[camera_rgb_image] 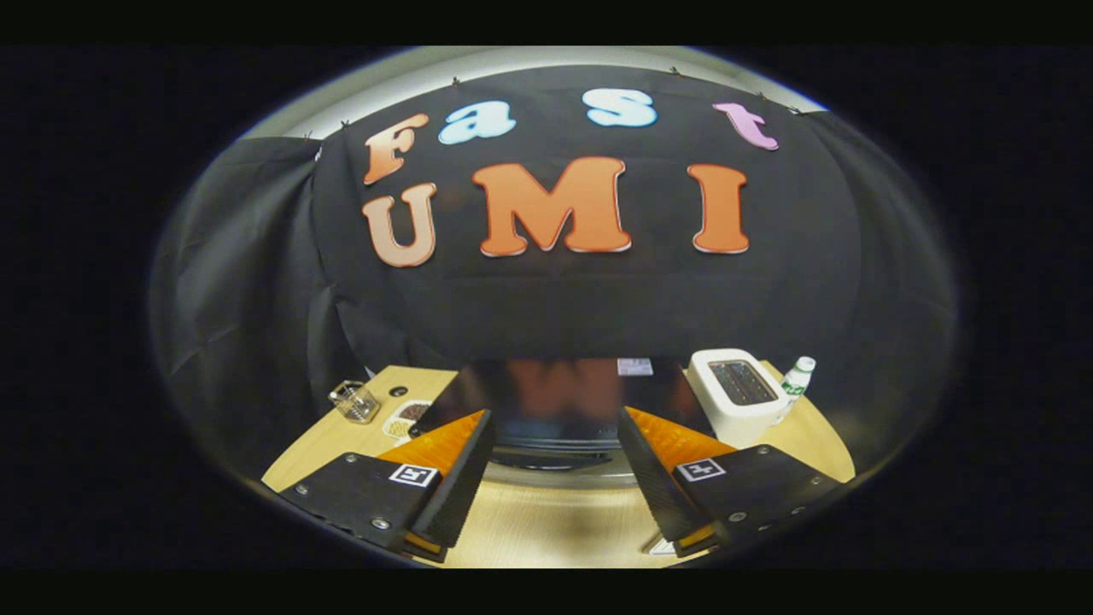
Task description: Open the toaster oven, put the food inside, and close the toaster oven door.
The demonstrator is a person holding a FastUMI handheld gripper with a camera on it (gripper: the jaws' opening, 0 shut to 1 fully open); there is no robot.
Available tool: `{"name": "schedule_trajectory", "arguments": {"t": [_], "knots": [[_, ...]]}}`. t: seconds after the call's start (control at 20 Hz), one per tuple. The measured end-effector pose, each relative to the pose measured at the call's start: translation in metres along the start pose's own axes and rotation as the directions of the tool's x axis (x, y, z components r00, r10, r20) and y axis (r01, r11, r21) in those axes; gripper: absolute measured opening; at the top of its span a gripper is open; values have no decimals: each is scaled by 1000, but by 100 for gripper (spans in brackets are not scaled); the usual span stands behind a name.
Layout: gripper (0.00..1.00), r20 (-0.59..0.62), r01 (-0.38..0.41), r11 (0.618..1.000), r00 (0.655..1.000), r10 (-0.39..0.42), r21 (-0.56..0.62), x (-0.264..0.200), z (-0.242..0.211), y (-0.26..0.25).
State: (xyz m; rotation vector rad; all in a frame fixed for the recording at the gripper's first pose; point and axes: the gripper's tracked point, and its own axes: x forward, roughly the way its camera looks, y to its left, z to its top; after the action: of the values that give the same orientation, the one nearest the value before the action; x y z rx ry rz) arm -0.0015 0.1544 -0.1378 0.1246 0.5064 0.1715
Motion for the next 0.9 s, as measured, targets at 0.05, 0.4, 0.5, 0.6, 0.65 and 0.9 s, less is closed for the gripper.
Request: {"name": "schedule_trajectory", "arguments": {"t": [0.05, 0.4, 0.5, 0.6, 0.65, 0.9], "knots": [[87, 39, -12, 1000, 999, 12, -9, -7, 14, 0], [97, 251, -48, 999, 967, 46, -1, -56, 86, -7], [97, 288, -53, 999, 956, 54, -13, -69, 103, -9], [97, 322, -52, 998, 945, 57, -24, -81, 118, -11], [97, 337, -53, 998, 940, 58, -24, -86, 123, -12], [97, 420, -54, 998, 905, 62, -31, -105, 154, -16]]}}
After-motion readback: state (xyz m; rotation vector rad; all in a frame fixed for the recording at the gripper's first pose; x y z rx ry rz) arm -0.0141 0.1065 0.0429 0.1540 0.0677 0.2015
